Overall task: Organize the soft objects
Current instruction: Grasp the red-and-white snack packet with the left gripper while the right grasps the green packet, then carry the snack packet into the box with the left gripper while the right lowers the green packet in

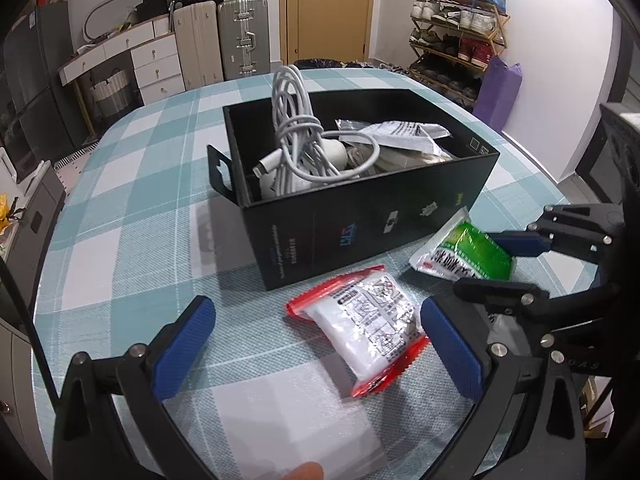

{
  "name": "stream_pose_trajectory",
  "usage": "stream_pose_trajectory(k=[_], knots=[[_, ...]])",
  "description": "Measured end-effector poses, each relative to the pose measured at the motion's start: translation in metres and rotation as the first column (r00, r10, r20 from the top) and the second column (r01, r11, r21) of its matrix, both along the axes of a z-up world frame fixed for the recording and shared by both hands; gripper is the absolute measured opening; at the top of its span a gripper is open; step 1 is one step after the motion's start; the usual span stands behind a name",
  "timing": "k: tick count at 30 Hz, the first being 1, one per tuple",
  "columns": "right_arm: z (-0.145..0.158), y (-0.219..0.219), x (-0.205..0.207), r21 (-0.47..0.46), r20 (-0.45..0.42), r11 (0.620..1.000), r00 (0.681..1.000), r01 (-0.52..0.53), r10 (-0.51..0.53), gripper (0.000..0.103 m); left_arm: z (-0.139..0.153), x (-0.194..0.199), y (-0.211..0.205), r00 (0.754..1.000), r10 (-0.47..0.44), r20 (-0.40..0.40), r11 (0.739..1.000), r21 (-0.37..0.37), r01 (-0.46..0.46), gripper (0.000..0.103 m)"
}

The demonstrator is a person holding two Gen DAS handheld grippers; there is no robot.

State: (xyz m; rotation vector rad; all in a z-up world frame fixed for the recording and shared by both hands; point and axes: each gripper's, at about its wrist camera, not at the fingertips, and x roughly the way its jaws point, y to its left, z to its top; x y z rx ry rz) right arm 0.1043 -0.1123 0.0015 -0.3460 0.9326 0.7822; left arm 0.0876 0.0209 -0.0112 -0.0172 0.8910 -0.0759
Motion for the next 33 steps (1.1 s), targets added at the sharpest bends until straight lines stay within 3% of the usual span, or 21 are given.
stream_pose_trajectory(k=[5, 11, 12, 13, 16, 18, 19, 33], knots=[[0.005, -0.006, 0.001, 0.000, 0.009, 1.000, 1.000, 0.014, -0.014, 0.037, -0.005, 0.002, -0.004, 1.000, 0.015, -0.016, 0.999, -0.033, -0.015, 0.103], [0.005, -0.010, 0.004, -0.003, 0.010, 1.000, 1.000, 0.028, -0.028, 0.037, -0.011, 0.001, -0.025, 0.999, -0.026, -0.027, 1.000, 0.015, 0.027, 0.100], [0.005, -0.012, 0.004, -0.003, 0.010, 1.000, 1.000, 0.029, -0.029, 0.037, -0.010, 0.000, -0.026, 0.999, -0.033, -0.025, 0.999, 0.018, 0.034, 0.097], [0.005, -0.012, 0.004, -0.004, 0.010, 1.000, 1.000, 0.028, -0.028, 0.037, -0.011, 0.000, -0.028, 0.999, -0.045, -0.025, 0.999, 0.019, 0.046, 0.088], [0.007, -0.012, 0.004, -0.003, 0.012, 1.000, 1.000, 0.026, -0.026, 0.037, -0.010, -0.003, -0.031, 0.998, -0.062, -0.016, 0.997, 0.034, 0.063, 0.078], [0.007, -0.013, 0.005, -0.003, 0.013, 1.000, 1.000, 0.025, -0.025, 0.037, -0.008, -0.004, -0.031, 0.996, -0.083, -0.016, 0.996, 0.023, 0.084, 0.057], [0.007, -0.014, 0.005, -0.003, 0.013, 1.000, 1.000, 0.026, -0.026, 0.037, -0.008, -0.004, -0.030, 0.996, -0.084, -0.022, 0.996, 0.020, 0.085, 0.053], [0.021, -0.017, 0.000, 0.028, 0.033, 1.000, 0.999, 0.011, -0.012, 0.037, 0.015, -0.017, -0.022, 0.990, -0.134, 0.041, 0.991, 0.000, 0.134, 0.051]])
